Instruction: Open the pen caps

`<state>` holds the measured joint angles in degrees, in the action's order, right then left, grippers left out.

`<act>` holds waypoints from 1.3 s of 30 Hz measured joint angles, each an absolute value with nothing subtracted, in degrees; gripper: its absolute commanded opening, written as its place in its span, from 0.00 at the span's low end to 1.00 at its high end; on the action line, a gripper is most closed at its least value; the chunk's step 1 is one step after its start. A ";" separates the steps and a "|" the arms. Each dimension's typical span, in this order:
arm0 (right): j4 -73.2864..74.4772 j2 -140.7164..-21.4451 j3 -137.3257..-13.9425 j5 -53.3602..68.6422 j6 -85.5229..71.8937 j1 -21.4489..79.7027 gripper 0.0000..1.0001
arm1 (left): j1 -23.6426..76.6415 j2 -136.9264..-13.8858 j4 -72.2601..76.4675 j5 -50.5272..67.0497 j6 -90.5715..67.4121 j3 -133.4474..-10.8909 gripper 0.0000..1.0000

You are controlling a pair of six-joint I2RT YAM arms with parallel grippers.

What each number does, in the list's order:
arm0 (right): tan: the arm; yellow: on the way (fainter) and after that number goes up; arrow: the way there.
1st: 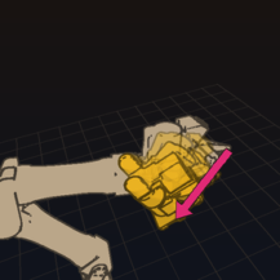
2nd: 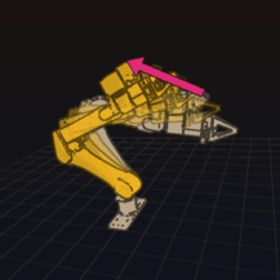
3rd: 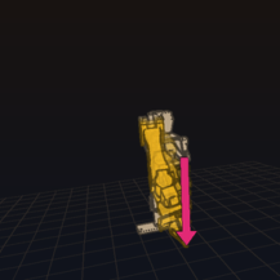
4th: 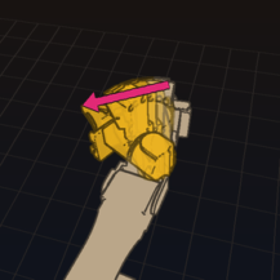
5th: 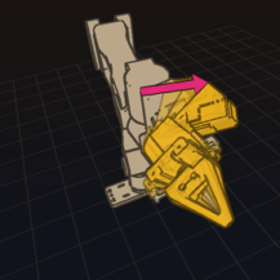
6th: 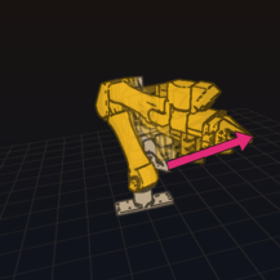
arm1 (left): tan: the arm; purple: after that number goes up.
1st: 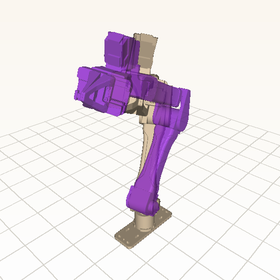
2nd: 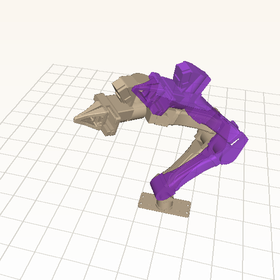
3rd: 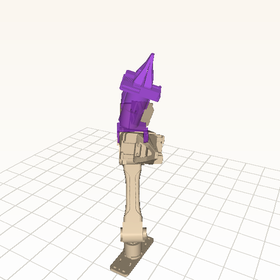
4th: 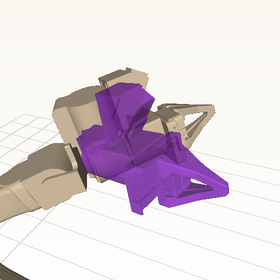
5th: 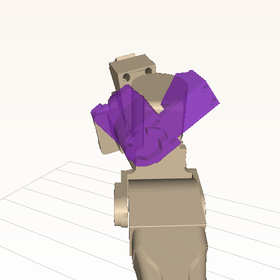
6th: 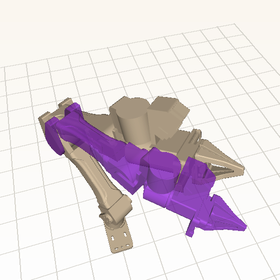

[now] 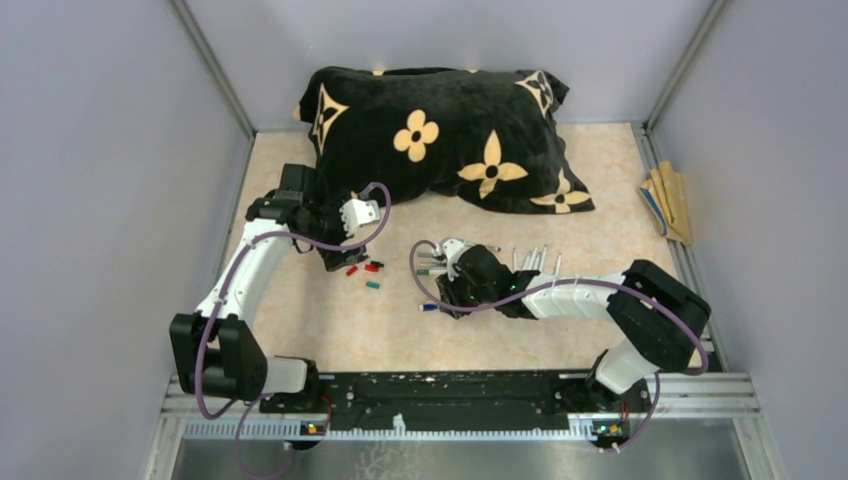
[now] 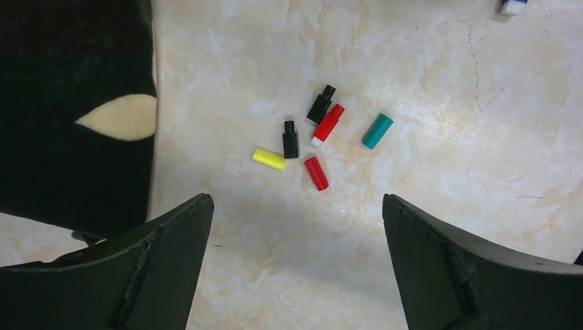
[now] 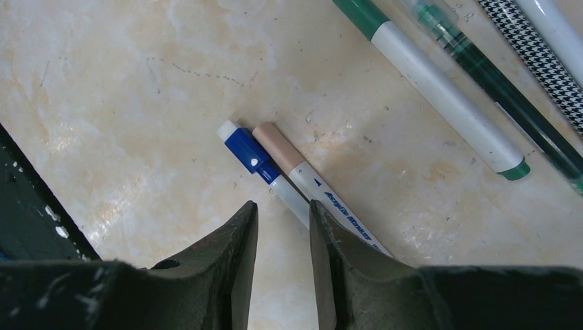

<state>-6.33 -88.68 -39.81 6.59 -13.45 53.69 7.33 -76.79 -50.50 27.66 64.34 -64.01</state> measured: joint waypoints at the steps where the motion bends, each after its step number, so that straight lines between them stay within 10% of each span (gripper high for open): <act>1: -6.37 -88.68 -39.81 6.59 -13.45 53.69 0.35 | 7.33 -76.79 -50.54 27.66 64.36 -63.92 0.99; 39: -13.39 -85.43 -31.11 -4.49 -16.71 59.66 0.19 | 6.92 -73.32 -51.51 28.93 65.87 -63.88 0.99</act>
